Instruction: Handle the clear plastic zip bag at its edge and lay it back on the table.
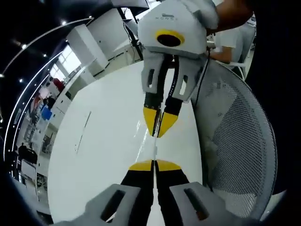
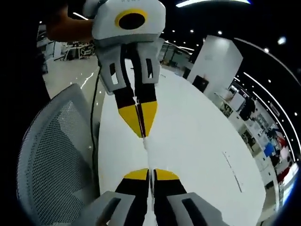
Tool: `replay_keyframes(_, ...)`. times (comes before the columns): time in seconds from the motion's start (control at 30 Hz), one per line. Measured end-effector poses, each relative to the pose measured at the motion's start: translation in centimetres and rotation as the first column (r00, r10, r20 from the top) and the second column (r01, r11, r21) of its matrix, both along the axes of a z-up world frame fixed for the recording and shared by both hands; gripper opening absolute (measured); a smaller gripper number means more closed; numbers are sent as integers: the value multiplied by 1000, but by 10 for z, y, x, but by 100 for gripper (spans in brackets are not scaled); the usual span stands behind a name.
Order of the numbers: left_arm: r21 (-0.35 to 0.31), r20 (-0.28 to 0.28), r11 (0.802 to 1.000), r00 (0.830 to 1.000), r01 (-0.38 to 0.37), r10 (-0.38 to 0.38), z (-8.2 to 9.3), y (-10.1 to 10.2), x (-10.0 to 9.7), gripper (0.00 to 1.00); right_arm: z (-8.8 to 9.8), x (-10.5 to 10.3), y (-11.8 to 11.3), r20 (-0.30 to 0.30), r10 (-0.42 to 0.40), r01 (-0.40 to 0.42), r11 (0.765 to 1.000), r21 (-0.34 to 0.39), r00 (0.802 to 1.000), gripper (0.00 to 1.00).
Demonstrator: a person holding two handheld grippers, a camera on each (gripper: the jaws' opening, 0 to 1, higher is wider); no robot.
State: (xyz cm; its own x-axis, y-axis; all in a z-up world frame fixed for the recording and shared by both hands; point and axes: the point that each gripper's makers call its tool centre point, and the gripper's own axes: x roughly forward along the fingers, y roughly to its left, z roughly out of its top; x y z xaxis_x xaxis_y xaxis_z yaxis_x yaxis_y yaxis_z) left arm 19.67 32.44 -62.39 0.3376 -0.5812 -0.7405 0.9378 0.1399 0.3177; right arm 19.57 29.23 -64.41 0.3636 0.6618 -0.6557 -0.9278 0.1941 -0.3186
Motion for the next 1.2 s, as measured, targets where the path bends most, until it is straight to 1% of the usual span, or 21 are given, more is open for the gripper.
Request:
replay_keyframes(0.13, -6, 7, 1000, 1000, 16, -16, -2, 0, 1, 0, -3, -3, 0, 11, 26, -26, 999, -20, 1000, 0)
replay_keyframes(0.2, -1, 31, 999, 999, 40, -40, -3, 0, 3, 0, -3, -4, 0, 21, 39, -39, 999, -31, 999, 0)
replay_keyframes(0.33, 1, 23, 998, 998, 63, -63, -4, -2, 6, 1, -2, -5, 0, 32, 59, -58, 998, -39, 998, 0)
replay_keyframes(0.43, 27, 36, 994, 994, 107, -108, -6, -4, 8, 2, -1, -4, 1, 34, 59, -58, 997, -42, 998, 0)
replay_keyframes(0.5, 35, 39, 991, 990, 131, -132, -7, -7, 8, 1, 1, -4, 2, 36, 56, -54, 998, -37, 998, 0)
replay_keyframes(0.63, 87, 51, 979, 981, 182, -187, -13, -9, 10, 0, 2, -2, 2, 44, 57, -55, 998, -35, 997, 0)
replay_keyframes(0.8, 94, 39, 977, 980, 192, -196, -16, -12, 10, 0, -1, -2, -1, 39, 41, -39, 998, -48, 998, 0)
replay_keyframes(0.83, 94, 41, 977, 980, 191, -196, -16, -11, 11, 0, 0, -2, 0, 43, 43, -41, 998, -45, 998, 0)
replay_keyframes(0.9, 95, 15, 977, 981, 189, -191, -19, -10, 10, 0, 5, -4, 5, 42, 40, -39, 999, -16, 998, 4)
replay_keyframes(1.0, 101, 11, 977, 981, 190, -192, -21, -9, 10, 0, 8, -3, 7, 59, 43, -43, 999, -16, 997, 5)
replay_keyframes(1.13, 108, 14, 974, 979, 201, -204, -22, -10, 10, 0, 10, -1, 12, 67, 45, -44, 999, -13, 997, 5)
replay_keyframes(1.2, 108, 5, 973, 979, 204, -206, -23, -12, 8, 0, 11, -1, 14, 67, 46, -45, 999, -9, 997, 5)
